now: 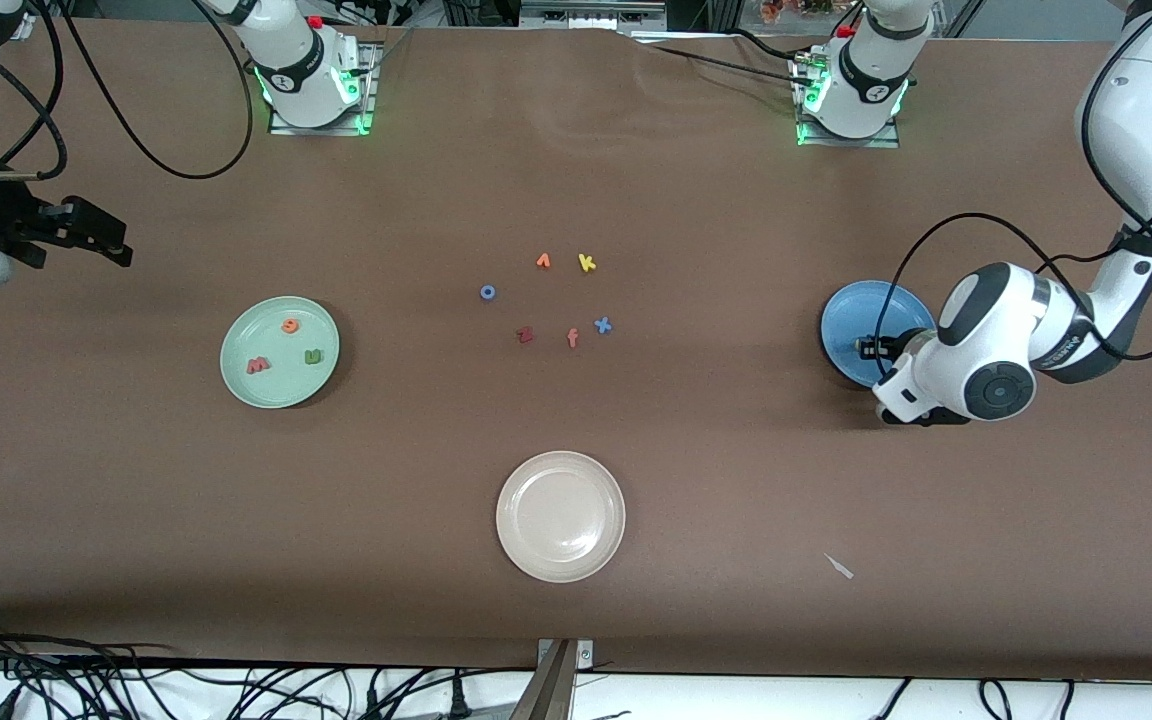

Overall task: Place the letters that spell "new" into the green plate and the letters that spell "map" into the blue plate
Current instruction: 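Carry the yellow d to the blue plate and release it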

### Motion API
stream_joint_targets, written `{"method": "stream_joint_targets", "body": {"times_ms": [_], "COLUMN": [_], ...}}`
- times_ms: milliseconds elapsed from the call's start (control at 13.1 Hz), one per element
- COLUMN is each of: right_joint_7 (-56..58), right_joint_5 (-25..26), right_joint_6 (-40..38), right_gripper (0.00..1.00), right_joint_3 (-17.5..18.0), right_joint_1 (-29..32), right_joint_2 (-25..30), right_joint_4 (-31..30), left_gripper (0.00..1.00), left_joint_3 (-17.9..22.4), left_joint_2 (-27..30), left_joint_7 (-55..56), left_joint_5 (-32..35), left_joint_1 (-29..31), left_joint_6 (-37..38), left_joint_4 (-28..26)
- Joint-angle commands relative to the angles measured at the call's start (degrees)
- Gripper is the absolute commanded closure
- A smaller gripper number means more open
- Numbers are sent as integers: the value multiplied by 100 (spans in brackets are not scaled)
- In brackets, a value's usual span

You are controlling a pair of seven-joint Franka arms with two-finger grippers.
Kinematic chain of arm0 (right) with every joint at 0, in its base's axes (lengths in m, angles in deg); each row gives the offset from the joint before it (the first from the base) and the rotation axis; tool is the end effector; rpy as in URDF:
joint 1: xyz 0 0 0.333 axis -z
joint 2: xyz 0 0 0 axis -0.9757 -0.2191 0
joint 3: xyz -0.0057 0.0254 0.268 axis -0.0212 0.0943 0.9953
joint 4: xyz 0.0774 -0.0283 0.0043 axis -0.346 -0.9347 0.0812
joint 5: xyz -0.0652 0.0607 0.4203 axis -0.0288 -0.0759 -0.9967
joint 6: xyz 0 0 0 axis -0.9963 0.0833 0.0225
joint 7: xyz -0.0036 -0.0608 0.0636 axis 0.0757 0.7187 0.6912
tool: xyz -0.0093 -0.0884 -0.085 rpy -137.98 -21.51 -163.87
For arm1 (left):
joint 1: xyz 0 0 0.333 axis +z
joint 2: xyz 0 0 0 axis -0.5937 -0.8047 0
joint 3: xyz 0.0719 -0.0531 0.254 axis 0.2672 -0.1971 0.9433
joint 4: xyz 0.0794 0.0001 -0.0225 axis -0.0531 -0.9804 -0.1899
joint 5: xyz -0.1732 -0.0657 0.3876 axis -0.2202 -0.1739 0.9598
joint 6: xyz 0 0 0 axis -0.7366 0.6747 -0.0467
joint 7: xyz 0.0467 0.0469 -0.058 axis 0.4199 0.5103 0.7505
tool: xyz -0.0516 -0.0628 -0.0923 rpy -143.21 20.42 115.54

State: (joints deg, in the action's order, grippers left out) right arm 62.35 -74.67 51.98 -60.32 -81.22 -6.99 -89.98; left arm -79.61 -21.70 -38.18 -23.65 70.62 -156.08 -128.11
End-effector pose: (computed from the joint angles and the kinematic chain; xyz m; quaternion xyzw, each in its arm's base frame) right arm 0.6025 0.0084 0.5253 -0.9999 -0.0152 0.0062 0.0016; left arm 0.5954 -0.0614 0.1547 -0.9702 -0.0137 0.2365 0.0508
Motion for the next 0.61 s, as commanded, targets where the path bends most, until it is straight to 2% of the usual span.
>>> {"method": "stream_joint_targets", "body": {"times_ms": [0, 229, 534], "right_joint_7": [17, 17, 35], "right_joint_5": [-1, -1, -1], "right_joint_6": [-122, -122, -131], "right_gripper": [0, 0, 0], "right_joint_3": [18, 18, 9], "right_joint_1": [-61, -61, -61], "right_joint_2": [39, 39, 39], "right_joint_4": [66, 66, 66], "left_gripper": [0, 0, 0], "left_joint_3": [-324, -641, -615], "left_joint_2": [321, 374, 348], "left_joint_7": [-115, -115, -106], "left_joint_5": [50, 41, 59], "left_joint_1": [43, -71, -580], "left_joint_6": [114, 666, 781], "left_joint_4": [333, 1132, 1880]}}
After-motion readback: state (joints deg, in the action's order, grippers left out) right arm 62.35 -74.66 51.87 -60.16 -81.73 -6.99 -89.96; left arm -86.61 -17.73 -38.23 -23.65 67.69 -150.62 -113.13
